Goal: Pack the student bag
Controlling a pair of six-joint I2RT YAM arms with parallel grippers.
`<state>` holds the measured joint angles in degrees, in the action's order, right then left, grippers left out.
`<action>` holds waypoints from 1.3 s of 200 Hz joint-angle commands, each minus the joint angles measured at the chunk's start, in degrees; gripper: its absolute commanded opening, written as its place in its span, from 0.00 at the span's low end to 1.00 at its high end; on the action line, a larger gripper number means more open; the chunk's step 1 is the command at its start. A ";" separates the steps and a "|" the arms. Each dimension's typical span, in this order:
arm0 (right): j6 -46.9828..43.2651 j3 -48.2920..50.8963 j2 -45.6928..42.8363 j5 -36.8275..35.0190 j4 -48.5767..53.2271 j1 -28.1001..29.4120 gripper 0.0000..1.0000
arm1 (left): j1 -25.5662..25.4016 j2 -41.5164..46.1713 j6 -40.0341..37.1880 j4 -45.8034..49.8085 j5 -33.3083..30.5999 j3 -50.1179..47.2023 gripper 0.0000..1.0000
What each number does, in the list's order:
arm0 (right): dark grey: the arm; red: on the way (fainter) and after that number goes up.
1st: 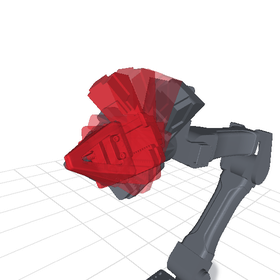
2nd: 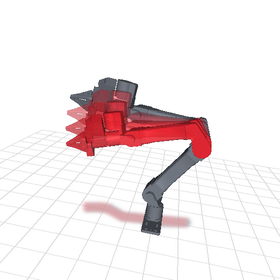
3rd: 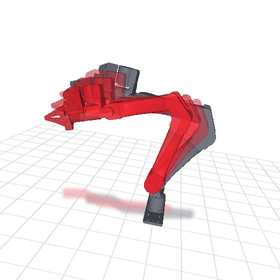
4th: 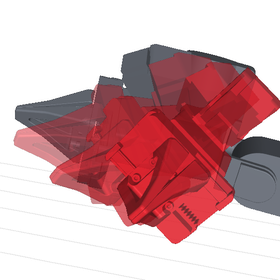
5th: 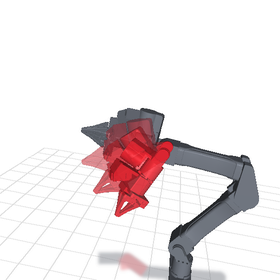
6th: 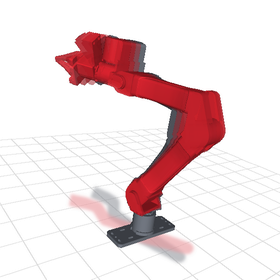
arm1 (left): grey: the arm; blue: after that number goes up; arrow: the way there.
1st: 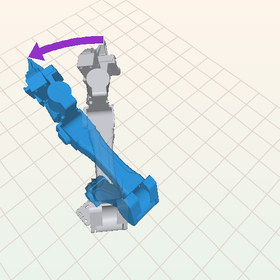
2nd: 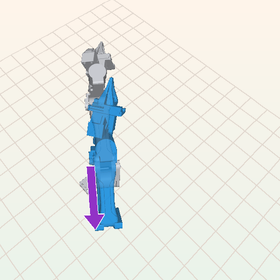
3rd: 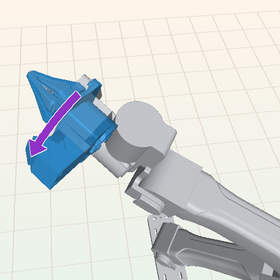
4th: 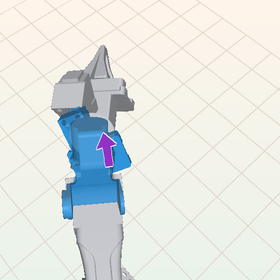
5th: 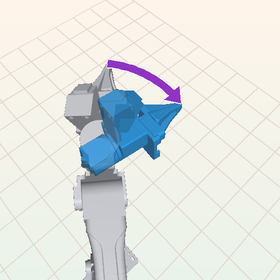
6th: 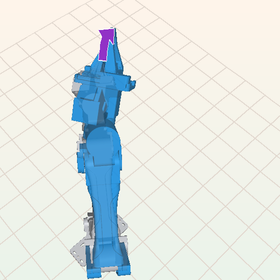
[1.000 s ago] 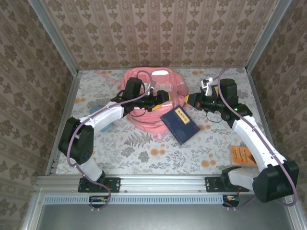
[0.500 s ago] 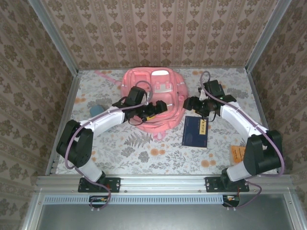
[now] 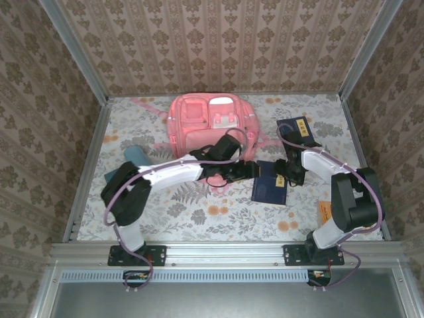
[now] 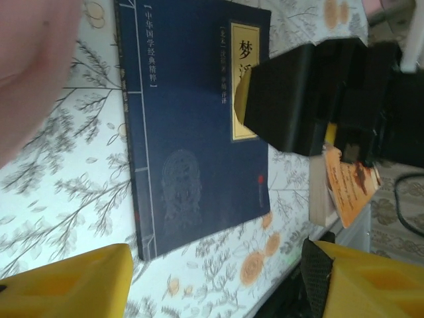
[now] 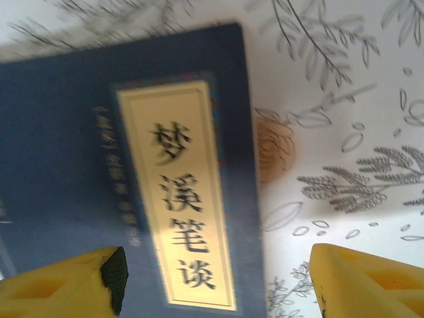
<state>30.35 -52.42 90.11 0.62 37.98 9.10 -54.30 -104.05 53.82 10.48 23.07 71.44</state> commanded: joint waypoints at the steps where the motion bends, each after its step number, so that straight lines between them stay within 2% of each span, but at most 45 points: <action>1: -0.16 2.15 -1.62 0.34 0.99 -0.53 0.74 | -1.28 -5.07 1.18 2.86 -0.68 4.40 0.65; 17: -1.69 2.50 -1.47 4.53 0.35 -0.94 0.72 | -1.58 -8.06 1.27 4.12 -2.11 6.56 0.60; 43: -2.97 2.38 -0.17 6.88 0.59 -0.93 0.66 | -1.68 -11.90 1.14 6.16 -5.07 9.27 0.51; 80: -3.70 2.35 1.01 9.34 0.26 -0.93 0.61 | -2.23 -17.01 1.64 6.69 -3.52 12.28 0.35; 103: -3.92 1.63 1.20 10.24 1.04 -0.94 0.55 | -2.42 -18.96 1.56 7.40 -2.65 13.82 0.25; 141: -4.77 -1.07 -1.11 8.17 5.13 0.63 0.40 | -2.40 -20.57 1.72 8.84 -2.35 14.94 0.19; 166: -4.94 -2.30 -2.67 8.20 6.82 1.70 0.31 | -2.39 -20.84 1.79 9.12 -2.33 15.28 0.18; 213: -3.60 -3.81 -6.16 5.46 9.07 2.41 0.02 | -2.10 -19.90 1.53 9.08 -1.93 14.98 0.20; 260: -3.49 -6.05 -12.60 4.15 12.20 2.27 0.02 | 1.55 -10.82 -2.64 9.45 -1.30 13.13 0.40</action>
<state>26.33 -55.66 81.89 6.94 46.17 11.51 -55.29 -121.32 54.04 17.63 21.43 85.49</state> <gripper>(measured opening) 0.052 0.351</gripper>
